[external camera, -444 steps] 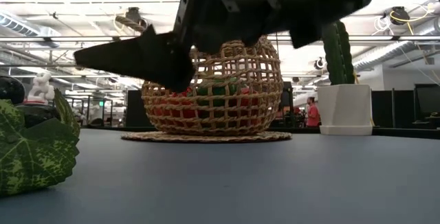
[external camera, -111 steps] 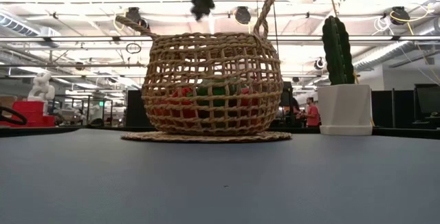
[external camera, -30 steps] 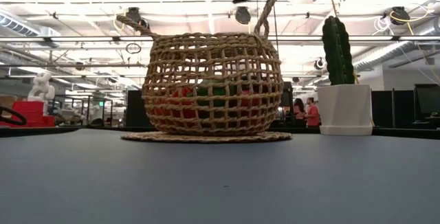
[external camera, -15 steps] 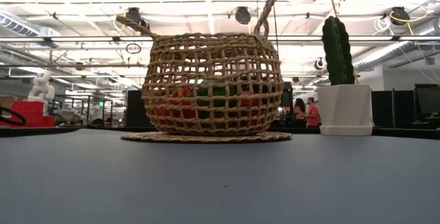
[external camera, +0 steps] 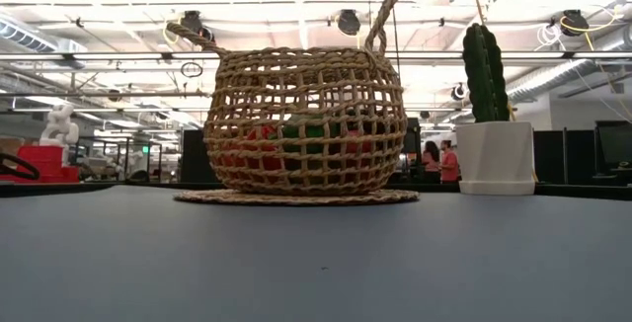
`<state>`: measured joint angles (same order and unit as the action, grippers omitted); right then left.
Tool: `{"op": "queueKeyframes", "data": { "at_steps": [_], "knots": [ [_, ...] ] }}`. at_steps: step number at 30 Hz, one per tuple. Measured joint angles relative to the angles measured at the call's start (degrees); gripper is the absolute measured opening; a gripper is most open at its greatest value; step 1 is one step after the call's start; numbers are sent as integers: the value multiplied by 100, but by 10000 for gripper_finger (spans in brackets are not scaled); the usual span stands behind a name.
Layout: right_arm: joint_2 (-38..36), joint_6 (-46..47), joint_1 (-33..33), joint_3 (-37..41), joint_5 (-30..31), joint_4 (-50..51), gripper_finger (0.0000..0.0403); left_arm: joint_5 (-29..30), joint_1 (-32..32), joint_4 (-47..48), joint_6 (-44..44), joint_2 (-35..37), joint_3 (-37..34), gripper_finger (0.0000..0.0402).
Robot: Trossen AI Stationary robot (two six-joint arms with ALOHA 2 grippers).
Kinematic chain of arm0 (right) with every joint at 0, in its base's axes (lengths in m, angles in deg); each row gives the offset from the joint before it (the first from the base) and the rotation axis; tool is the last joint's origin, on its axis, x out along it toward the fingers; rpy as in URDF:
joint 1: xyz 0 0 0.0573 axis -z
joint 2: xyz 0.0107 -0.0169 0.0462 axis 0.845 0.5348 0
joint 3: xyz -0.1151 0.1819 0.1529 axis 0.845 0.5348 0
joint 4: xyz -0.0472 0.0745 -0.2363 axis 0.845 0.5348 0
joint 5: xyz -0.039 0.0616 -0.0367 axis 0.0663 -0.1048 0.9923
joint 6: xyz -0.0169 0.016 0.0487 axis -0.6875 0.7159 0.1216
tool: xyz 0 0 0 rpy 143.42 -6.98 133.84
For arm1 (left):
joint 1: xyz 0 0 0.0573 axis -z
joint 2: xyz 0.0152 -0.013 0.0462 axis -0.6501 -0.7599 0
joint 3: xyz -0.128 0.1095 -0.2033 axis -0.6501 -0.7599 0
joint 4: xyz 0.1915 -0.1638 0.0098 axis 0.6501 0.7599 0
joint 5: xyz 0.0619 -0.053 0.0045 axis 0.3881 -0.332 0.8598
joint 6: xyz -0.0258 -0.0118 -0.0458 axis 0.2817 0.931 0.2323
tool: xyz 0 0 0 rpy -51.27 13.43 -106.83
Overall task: Build produce basket
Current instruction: Return to Home Position
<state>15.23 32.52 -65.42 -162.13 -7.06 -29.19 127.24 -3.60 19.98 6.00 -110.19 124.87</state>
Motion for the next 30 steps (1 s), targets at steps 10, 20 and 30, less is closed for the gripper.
{"op": "queueKeyframes", "data": {
  "at_steps": [10,20,30],
  "knots": [
    [-1288,-273,-617,2222,2,-1411,166,8,169,-121,193,-20,-482,293],
    [-1737,-301,-803,3583,2,-2328,95,-1081,230,-2742,-1619,143,-1914,155],
    [-1760,-309,-818,4838,-13,-3407,4,-1637,230,-4264,-2657,890,-3251,8]
  ]
}}
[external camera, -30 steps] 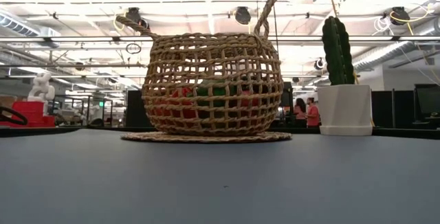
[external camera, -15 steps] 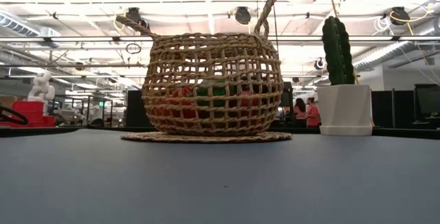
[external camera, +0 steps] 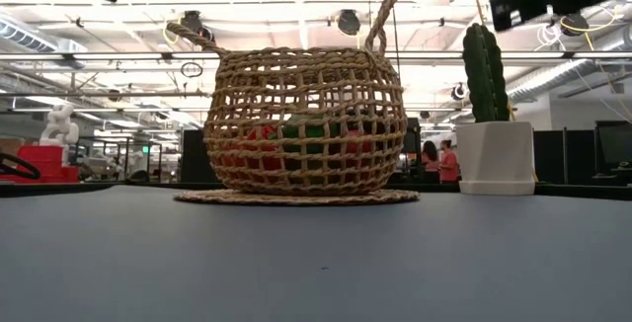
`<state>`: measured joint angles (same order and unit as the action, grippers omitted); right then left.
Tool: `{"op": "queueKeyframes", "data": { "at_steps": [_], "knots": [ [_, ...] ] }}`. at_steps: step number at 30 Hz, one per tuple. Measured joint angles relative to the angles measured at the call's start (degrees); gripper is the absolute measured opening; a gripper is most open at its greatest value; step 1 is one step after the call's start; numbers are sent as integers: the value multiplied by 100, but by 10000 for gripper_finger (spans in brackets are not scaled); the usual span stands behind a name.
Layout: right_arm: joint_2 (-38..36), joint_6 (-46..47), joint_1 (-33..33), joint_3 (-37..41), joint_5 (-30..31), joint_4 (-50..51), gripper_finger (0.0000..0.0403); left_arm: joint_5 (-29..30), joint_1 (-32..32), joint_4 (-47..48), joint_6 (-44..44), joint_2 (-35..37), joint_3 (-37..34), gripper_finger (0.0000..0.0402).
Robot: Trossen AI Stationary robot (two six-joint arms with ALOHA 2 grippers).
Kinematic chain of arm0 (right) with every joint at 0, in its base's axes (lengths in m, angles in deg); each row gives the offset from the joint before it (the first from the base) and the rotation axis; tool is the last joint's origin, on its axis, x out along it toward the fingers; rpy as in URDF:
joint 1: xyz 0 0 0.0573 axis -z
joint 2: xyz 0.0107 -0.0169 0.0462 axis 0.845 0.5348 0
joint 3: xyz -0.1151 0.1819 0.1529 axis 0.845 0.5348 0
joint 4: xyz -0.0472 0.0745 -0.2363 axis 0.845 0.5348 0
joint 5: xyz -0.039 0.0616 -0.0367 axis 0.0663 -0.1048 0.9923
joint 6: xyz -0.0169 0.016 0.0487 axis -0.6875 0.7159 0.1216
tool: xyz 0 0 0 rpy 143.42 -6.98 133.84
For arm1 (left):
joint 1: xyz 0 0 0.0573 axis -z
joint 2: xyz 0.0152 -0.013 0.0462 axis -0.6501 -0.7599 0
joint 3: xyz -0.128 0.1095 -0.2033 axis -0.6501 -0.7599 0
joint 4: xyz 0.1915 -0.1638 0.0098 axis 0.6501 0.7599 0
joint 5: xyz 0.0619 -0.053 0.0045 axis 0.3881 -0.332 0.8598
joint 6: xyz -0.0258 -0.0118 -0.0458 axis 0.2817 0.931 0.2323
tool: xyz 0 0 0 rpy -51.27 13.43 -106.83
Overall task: Build produce basket
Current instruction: Return to Home Position
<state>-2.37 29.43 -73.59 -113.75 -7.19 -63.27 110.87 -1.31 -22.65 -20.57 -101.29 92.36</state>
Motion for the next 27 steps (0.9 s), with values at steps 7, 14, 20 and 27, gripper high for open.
{"op": "queueKeyframes", "data": {
  "at_steps": [7,14,20,27],
  "knots": [
    [-2,-158,0,959,-4,-1163,1,-740,-155,-1388,-415,648,-980,16],
    [-210,-208,7,1351,-516,-1315,1,-1824,-444,-1529,-491,970,-1403,7],
    [-520,-202,7,1691,-774,-1789,1,-2322,-704,-2128,-834,979,-1750,4],
    [-668,-263,7,2002,-754,-2045,0,-2784,-1021,-2472,-941,979,-2035,5]
  ]
}}
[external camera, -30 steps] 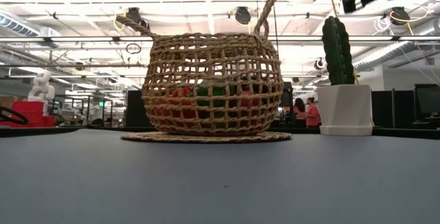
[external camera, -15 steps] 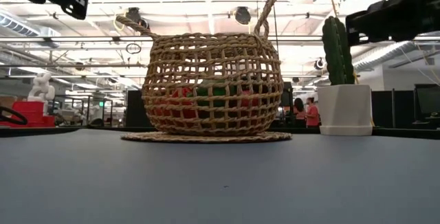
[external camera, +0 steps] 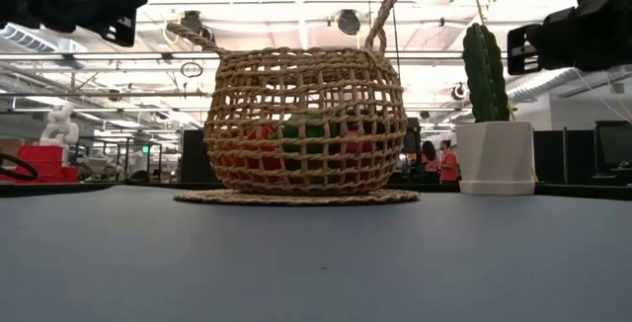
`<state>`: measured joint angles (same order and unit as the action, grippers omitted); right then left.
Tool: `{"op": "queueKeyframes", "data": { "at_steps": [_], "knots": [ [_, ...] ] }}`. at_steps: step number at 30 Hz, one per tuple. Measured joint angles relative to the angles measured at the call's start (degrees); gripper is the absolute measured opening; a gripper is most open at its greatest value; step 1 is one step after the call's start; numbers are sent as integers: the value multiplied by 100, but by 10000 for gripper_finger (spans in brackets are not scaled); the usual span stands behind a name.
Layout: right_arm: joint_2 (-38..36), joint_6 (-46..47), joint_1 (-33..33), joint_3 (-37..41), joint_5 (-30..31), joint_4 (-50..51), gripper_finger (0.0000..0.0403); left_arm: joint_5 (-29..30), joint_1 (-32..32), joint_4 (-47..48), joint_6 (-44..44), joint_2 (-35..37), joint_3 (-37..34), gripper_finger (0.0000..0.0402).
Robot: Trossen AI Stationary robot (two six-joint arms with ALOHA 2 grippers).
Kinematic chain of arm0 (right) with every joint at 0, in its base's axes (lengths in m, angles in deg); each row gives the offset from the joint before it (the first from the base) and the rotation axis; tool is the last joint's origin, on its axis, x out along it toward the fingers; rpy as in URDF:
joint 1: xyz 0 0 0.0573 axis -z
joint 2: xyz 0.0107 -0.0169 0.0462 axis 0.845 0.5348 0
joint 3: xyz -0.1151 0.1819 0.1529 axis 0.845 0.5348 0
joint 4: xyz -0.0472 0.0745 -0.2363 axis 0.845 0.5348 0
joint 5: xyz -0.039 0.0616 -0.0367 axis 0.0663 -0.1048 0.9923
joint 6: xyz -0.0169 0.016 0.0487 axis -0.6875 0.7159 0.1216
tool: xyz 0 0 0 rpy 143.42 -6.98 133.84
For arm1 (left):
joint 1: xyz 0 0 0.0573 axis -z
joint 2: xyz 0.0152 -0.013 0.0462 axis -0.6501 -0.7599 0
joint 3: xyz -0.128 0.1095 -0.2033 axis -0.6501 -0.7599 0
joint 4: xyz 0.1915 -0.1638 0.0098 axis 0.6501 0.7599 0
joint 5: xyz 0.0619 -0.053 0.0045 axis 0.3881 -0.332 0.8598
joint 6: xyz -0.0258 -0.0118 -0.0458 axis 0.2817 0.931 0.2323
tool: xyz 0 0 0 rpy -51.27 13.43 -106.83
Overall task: Build produce basket
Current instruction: Return to Home Position
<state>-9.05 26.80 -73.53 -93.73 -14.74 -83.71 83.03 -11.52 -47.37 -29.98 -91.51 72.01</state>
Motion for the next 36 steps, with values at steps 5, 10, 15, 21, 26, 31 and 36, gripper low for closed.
{"op": "queueKeyframes", "data": {
  "at_steps": [5,10,15,21,26,31,36],
  "knots": [
    [-217,-78,0,194,1,-209,0,-189,-160,-2,-118,21,-74,6],
    [-533,-133,0,320,9,-202,0,-231,-308,-7,-100,221,-204,4],
    [-842,-135,0,331,13,50,0,-229,-366,5,-33,592,-457,5],
    [-1196,-106,0,340,15,358,0,-228,-364,5,-25,1080,-734,6],
    [-1424,-91,2,340,17,503,0,-203,-365,72,-96,1495,-959,4],
    [-1604,-91,2,342,20,709,0,-200,-366,311,-198,1800,-957,3],
    [-1800,-137,2,346,40,959,0,-199,-467,322,-527,2092,-957,5]
  ]
}}
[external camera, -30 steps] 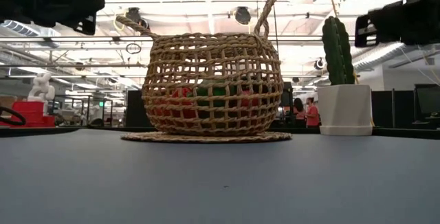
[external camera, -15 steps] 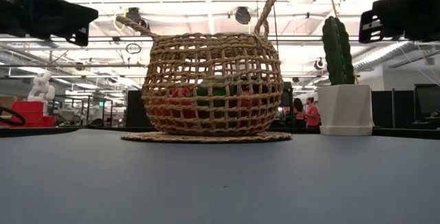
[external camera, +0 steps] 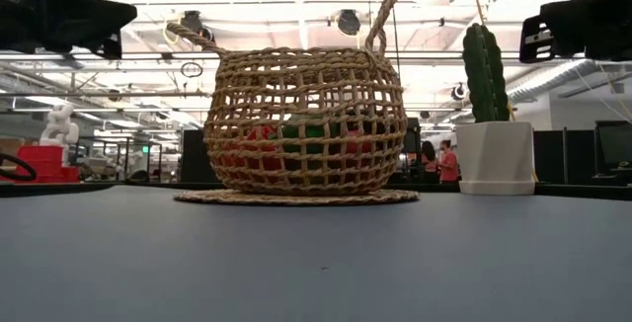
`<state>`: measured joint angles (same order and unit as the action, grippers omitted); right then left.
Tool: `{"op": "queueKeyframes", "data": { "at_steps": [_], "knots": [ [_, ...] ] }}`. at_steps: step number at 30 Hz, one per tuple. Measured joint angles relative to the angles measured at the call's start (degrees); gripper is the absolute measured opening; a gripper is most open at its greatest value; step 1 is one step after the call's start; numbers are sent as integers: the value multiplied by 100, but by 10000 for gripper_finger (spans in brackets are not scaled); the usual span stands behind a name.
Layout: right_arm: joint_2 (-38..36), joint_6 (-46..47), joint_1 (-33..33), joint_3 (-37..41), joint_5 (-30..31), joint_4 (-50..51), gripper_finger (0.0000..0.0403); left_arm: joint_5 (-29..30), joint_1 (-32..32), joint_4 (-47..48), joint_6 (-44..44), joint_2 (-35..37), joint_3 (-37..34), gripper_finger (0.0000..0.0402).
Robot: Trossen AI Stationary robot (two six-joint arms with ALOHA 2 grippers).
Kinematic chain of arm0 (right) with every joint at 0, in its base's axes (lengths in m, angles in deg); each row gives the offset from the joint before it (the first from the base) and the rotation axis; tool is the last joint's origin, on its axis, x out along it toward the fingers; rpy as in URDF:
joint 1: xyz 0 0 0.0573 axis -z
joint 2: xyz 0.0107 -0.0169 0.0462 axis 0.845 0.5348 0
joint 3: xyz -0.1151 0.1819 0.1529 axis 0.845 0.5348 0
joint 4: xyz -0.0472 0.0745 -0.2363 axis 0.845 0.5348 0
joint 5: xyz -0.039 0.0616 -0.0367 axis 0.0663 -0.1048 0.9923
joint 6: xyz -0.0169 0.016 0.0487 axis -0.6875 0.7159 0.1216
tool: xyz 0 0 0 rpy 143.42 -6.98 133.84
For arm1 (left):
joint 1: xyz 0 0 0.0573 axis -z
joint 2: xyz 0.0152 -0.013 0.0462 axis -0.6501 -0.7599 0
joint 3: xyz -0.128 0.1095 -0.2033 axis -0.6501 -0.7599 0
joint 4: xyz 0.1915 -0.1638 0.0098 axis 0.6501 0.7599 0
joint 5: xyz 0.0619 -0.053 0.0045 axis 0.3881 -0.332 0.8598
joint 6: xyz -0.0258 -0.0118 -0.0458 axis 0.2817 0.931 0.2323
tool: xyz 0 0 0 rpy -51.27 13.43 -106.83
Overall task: Build produce basket
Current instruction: Return to Home Position
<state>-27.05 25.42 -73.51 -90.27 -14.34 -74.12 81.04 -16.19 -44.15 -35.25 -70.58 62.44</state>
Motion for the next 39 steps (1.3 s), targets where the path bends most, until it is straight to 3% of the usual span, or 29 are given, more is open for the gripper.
{"op": "queueKeyframes", "data": {
  "at_steps": [14,39],
  "knots": [
    [-628,-2,-1,4,6,517,0,-10,-654,732,-98,972,0,5],
    [-829,-718,38,4,317,794,0,40,-671,1278,42,1442,2,8]
  ]
}}
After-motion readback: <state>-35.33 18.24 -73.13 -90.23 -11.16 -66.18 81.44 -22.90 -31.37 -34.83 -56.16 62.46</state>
